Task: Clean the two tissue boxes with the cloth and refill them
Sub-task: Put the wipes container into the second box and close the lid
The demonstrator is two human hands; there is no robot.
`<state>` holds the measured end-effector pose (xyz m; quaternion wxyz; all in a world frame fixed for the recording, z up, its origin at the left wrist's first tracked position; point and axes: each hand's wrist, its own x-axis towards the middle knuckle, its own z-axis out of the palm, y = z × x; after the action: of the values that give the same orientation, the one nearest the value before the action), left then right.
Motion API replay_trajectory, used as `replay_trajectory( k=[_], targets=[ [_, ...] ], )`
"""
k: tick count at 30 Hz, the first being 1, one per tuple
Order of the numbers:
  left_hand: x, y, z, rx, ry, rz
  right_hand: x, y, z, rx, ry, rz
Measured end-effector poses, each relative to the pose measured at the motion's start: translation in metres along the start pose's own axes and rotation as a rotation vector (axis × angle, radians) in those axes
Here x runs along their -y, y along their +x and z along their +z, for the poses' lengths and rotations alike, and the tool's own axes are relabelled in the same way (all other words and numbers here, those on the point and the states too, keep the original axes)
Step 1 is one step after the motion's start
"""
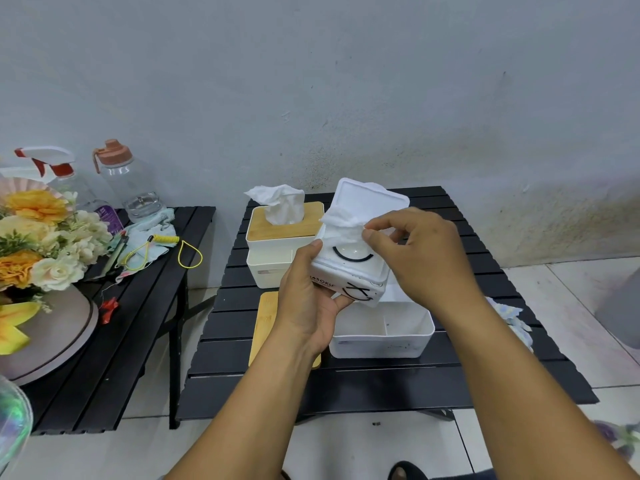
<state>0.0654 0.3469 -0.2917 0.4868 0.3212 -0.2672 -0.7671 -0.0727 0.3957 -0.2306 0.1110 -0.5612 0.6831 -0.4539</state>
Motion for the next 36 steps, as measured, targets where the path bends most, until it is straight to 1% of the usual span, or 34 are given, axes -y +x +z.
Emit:
replay_trajectory(
  k=[2, 4, 6, 8, 10, 11, 13, 16, 17, 19, 21, 23, 26, 28, 31, 35, 36],
  targets=[
    [0.0, -0.002, 0.001, 0.003, 0.0, -0.006, -0.001, 0.0, 0.0, 0.015, -0.013, 0.005],
    [-0.002, -0.003, 0.002, -0.004, -0.006, -0.012, 0.001, 0.0, -0.002, 0.008, 0.035, 0.007],
    [-0.005, -0.004, 0.002, -0.019, -0.022, -0.013, 0.003, 0.001, -0.009, -0.063, 0.113, 0.005],
    [-0.008, -0.004, 0.002, -0.033, -0.035, -0.011, 0.003, 0.005, -0.018, -0.179, 0.206, 0.031],
    [-0.009, -0.004, 0.003, -0.044, -0.043, -0.006, -0.003, 0.008, -0.024, -0.265, 0.292, 0.097],
    [-0.009, -0.004, 0.003, -0.05, -0.05, -0.001, -0.006, 0.01, -0.026, -0.267, 0.317, 0.143],
    [-0.009, -0.004, 0.007, -0.065, -0.073, 0.009, -0.015, 0.01, -0.027, -0.177, 0.344, 0.254],
    [-0.007, -0.004, 0.016, -0.081, -0.12, 0.033, -0.021, 0.009, -0.023, 0.077, 0.404, 0.415],
    [-0.007, -0.004, 0.019, -0.082, -0.138, 0.032, -0.023, 0.008, -0.021, 0.143, 0.43, 0.439],
    [-0.005, -0.006, 0.025, -0.094, -0.105, 0.006, -0.025, 0.008, -0.016, 0.205, 0.486, 0.448],
    [-0.001, -0.006, 0.026, -0.109, 0.037, 0.008, -0.028, 0.008, -0.013, 0.211, 0.566, 0.437],
    [0.0, -0.005, 0.023, -0.114, 0.238, 0.058, -0.031, 0.009, -0.013, 0.19, 0.608, 0.433],
    [-0.007, -0.002, 0.013, -0.105, 0.623, 0.175, -0.038, 0.01, -0.016, 0.184, 0.596, 0.443],
    [-0.013, -0.002, 0.007, -0.068, 0.79, 0.196, -0.044, 0.011, -0.017, 0.209, 0.584, 0.46],
    [-0.021, -0.005, -0.001, 0.021, 0.968, 0.184, -0.049, 0.012, -0.017, 0.245, 0.549, 0.463],
    [-0.033, 0.001, -0.008, 0.22, 1.152, 0.124, -0.053, 0.012, -0.016, 0.296, 0.511, 0.457],
    [-0.034, 0.003, -0.009, 0.248, 1.221, 0.13, -0.054, 0.012, -0.015, 0.3, 0.5, 0.458]
  ],
)
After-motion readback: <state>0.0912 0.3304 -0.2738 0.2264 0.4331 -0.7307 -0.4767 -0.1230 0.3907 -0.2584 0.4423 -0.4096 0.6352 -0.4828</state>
